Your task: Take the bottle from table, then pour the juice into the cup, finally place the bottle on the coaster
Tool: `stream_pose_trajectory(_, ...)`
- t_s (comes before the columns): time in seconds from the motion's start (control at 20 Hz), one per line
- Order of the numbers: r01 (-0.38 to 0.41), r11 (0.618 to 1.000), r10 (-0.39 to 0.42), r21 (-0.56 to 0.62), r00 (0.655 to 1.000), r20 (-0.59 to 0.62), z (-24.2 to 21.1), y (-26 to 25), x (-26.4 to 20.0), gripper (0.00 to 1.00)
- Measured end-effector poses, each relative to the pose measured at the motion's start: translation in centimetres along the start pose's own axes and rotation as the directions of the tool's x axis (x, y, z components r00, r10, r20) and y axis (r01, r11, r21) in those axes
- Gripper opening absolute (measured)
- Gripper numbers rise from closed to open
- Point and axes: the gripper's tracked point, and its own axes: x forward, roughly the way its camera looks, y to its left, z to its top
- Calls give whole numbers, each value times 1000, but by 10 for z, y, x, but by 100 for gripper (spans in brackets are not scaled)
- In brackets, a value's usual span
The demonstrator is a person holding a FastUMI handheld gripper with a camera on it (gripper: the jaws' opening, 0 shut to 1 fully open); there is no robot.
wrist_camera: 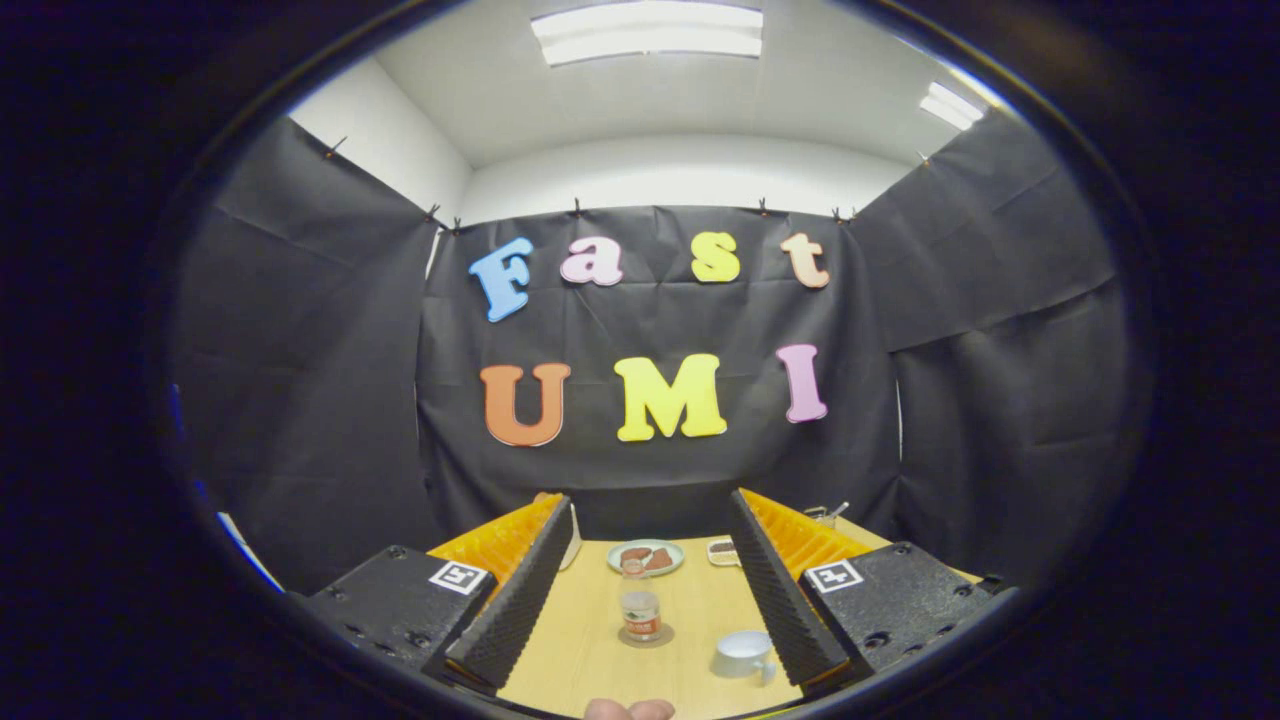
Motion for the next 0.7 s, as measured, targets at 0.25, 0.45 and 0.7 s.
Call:
stream_pose_trajectory(0.25, -40, 999, 40, -1, 999, 16, 16, 15, -26, 100)
stream_pose_trajectory(0.45, -74, 996, 74, 40, 997, 23, 22, 24, -38, 100)
stream_pose_trajectory(0.7, -88, 995, 88, 51, 996, -4, 14, 25, -46, 100)
